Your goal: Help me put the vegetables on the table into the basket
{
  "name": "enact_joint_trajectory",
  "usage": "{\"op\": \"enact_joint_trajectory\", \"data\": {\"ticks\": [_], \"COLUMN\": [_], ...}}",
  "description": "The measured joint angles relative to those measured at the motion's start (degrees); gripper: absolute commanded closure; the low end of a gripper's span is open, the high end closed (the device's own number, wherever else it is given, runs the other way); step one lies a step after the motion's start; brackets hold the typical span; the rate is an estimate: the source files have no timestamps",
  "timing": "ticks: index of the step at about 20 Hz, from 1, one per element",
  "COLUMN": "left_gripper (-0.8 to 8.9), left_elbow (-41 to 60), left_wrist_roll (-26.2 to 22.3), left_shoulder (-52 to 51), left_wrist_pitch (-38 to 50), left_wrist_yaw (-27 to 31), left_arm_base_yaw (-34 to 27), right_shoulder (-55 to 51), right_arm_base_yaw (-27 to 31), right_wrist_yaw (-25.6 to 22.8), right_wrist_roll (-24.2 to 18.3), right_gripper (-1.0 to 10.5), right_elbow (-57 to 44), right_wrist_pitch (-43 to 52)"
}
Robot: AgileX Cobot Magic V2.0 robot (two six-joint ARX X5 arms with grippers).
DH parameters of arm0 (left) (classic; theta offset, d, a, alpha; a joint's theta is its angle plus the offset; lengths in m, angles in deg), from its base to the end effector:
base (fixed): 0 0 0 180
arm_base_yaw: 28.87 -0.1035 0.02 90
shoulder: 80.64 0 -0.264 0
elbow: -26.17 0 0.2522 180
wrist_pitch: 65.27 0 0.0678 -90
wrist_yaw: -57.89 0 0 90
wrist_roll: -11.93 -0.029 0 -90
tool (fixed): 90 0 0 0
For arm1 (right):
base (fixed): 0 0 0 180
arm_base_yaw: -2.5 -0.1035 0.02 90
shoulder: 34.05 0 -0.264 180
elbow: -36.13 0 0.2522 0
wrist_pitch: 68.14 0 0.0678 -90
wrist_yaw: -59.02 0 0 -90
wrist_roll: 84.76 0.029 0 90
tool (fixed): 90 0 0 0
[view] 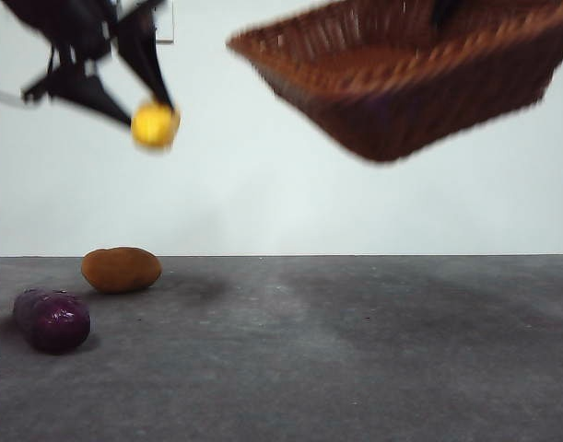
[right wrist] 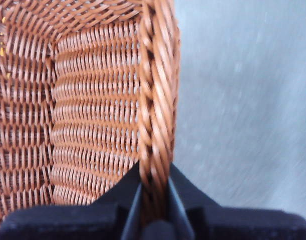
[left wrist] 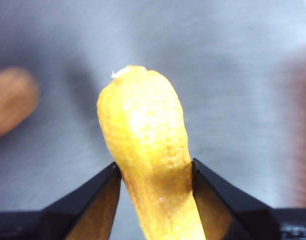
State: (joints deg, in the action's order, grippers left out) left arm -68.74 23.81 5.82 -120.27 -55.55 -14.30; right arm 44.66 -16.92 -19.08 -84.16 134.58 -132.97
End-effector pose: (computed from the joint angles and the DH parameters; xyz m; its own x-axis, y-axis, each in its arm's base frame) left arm 0.3050 -0.0912 0.3355 0.5106 -0.5437 -0.6661 0.3403 0.8392 -0.4242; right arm 0.2560 0.0966 0.3795 0.5830 0.4242 -0.6930 -0.4556 0.8769 0.1534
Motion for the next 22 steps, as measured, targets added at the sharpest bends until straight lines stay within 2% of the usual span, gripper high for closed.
{"op": "enact_joint_trajectory", "data": {"ticks": [4,8,11,13,16,18,22], "left_gripper": [8.21,8.21,8.21,8.21,8.21,8.21,8.21], "left_elbow": [-0.02,-0.09,0.85,2.99,3.17,3.17,3.17], "left_wrist_roll": [-3.80,-4.35,-3.21,-0.63,4.04,7.85,12.02], "left_shoulder": [-12.11,-17.16,-13.64,-8.90,0.44,5.01,9.90], "left_wrist_pitch": [-2.56,-2.89,1.51,5.84,13.14,17.49,19.04], "left_wrist_yaw": [-1.70,-3.39,-0.22,-0.02,0.11,-1.77,-1.77], "left_arm_base_yaw": [4.74,13.22,21.55,24.35,25.83,26.01,26.12], "right_shoulder": [0.17,0.24,0.28,0.28,0.28,0.28,0.28], "right_arm_base_yaw": [0.00,-0.07,-0.70,-0.77,-0.79,-0.79,-0.79], "right_wrist_yaw": [0.39,4.50,4.59,4.61,4.63,4.63,4.50], "right_wrist_roll": [6.40,13.27,15.76,17.09,17.88,17.92,18.03], "right_gripper": [9.6,9.6,9.6,9.6,9.6,9.6,9.6], "right_elbow": [-11.19,-19.91,-21.18,-21.18,-21.18,-21.18,-21.18], "right_wrist_pitch": [10.10,18.88,20.35,22.27,22.43,22.45,22.95]}}
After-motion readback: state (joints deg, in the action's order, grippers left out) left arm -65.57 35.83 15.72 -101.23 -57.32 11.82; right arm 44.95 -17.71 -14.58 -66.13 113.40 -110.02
